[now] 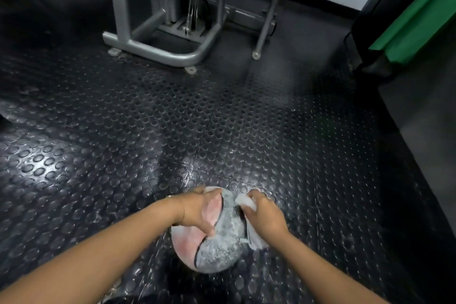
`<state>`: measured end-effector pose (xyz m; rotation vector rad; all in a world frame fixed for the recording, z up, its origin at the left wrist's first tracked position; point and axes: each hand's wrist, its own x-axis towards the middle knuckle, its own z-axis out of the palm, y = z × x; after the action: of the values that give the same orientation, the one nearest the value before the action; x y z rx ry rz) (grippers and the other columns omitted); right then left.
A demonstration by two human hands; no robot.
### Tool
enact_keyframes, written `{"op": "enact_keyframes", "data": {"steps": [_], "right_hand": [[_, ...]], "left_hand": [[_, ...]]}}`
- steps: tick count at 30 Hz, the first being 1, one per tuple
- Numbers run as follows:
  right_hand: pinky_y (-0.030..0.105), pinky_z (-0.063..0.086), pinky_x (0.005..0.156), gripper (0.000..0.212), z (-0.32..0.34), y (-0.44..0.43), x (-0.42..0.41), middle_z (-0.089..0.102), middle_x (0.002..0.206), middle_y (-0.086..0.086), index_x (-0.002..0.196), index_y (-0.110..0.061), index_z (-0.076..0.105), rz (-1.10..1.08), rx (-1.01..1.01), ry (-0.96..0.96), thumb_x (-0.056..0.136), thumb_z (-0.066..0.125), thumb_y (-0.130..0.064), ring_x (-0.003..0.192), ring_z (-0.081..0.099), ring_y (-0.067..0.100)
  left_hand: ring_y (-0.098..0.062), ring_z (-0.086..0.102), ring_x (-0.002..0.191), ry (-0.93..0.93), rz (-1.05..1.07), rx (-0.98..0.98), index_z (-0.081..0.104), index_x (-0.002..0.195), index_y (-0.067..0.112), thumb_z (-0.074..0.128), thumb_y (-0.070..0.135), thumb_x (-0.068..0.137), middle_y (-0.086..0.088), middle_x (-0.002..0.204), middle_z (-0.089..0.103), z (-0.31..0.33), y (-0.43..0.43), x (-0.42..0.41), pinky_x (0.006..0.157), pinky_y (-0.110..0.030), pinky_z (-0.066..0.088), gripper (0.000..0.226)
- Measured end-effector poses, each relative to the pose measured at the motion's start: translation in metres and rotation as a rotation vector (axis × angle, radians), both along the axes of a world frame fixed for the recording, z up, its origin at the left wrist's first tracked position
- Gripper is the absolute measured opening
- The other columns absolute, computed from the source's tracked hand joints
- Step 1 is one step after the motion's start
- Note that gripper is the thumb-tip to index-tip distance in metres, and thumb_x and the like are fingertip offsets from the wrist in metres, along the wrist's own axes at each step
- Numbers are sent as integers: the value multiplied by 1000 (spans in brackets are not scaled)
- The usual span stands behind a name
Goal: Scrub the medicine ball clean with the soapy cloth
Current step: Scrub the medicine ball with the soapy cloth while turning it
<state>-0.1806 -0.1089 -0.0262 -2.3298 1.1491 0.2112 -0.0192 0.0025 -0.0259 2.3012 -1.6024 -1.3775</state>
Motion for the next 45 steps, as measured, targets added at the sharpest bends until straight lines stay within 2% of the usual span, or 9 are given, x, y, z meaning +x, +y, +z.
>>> {"op": "enact_keyframes", "data": {"steps": [5,8,14,18,23,25,27,34,45], "right_hand": [[14,47,77,25,0,1,-8,57,109,-14,113,-29,60,158,-37,-172,89,56,-27,89,55,4],[10,43,58,23,-6,-3,-3,59,112,-9,112,-30,61,-7,-11,-181,90,55,-29,78,57,5],[25,41,93,23,4,13,-7,56,113,-13,109,-29,64,182,-116,-239,88,57,-25,105,49,8],[19,37,81,19,4,3,2,58,116,-10,105,-31,64,111,-132,-150,91,53,-26,107,50,12],[23,42,92,24,11,20,-1,58,117,-14,107,-33,63,263,-205,-182,89,52,-21,113,47,10],[12,40,69,21,11,13,3,59,110,-12,101,-31,65,233,-201,-155,91,50,-21,102,52,10],[14,29,56,19,15,6,11,58,106,-7,99,-28,65,181,-201,-104,93,47,-23,91,50,10],[18,29,75,24,12,6,16,55,115,-10,111,-30,61,309,-241,-138,90,51,-25,107,47,11],[16,35,76,23,12,-9,21,57,114,-10,110,-28,62,237,-270,-130,92,49,-22,106,49,11]], "left_hand": [[-23,7,145,59,37,13,-4,149,37,76,41,74,-2,158,-8,-2,-5,8,117,-31,17,109],[-23,4,146,61,55,16,-4,148,39,75,43,75,-1,158,-11,-3,-5,5,115,-30,13,108],[-25,4,146,48,90,-2,-4,147,42,75,47,72,-4,158,-9,-5,2,2,117,-35,15,109],[-25,1,146,59,121,15,-4,147,41,74,48,73,-5,158,-9,-4,-3,-2,116,-37,14,108],[-28,4,145,28,137,31,-3,149,38,75,47,72,-8,158,-6,-4,-4,-6,116,-38,16,109],[-29,4,145,30,152,38,-3,148,39,75,48,72,-8,158,-6,-2,-3,-8,117,-41,17,109],[-30,7,145,32,175,52,-3,148,39,74,50,71,-9,158,-5,0,-6,-8,117,-43,18,110],[-26,39,132,43,202,92,-1,150,30,73,51,73,-8,154,24,-7,-25,5,104,-31,40,110],[-26,44,127,49,270,71,-1,150,34,72,55,71,-5,157,15,-9,-25,4,89,-33,52,110]]}}
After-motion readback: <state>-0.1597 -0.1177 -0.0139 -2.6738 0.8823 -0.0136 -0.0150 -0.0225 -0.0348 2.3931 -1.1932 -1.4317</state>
